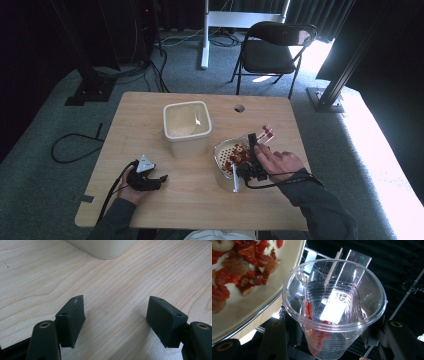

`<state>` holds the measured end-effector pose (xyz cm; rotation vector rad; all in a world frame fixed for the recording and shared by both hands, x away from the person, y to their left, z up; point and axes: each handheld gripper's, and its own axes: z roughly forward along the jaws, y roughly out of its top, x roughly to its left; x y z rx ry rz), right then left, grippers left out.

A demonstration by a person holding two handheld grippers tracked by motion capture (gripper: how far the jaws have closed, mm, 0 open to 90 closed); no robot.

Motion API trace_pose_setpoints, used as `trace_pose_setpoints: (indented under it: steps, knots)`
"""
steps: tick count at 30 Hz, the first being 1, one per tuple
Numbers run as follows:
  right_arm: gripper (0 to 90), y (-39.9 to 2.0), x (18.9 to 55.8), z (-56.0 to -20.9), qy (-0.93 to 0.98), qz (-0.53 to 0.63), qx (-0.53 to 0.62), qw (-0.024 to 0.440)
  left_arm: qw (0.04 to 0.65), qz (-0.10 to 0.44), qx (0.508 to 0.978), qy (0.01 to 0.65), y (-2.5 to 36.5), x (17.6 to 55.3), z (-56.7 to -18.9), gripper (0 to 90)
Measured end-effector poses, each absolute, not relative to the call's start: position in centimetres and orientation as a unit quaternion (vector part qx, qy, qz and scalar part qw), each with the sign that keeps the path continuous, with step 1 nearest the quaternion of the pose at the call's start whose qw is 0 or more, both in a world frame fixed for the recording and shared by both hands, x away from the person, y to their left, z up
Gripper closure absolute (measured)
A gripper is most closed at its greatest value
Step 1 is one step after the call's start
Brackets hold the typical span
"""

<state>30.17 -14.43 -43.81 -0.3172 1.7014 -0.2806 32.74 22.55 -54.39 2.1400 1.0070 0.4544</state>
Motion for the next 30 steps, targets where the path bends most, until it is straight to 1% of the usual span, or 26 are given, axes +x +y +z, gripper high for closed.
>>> trace_pose_setpoints:
  steps: [17, 20, 30]
  knots:
    - [45.6, -15.0, 30.3, -44.0, 0.761, -0.097, -0.112, 0.632, 0.356, 0.176, 0.830, 0.391, 22.5, 32.7, -54.4, 31.4]
    - [45.5, -15.3, 30.6, -43.7, 0.772, -0.067, -0.089, 0.625, 0.356, 0.176, 0.830, 0.391, 22.5, 32.7, -54.4, 31.4]
    - [45.5, -17.3, 32.1, -41.8, 0.809, 0.105, 0.062, 0.575, 0.356, 0.175, 0.830, 0.391, 22.5, 32.8, -54.4, 31.4]
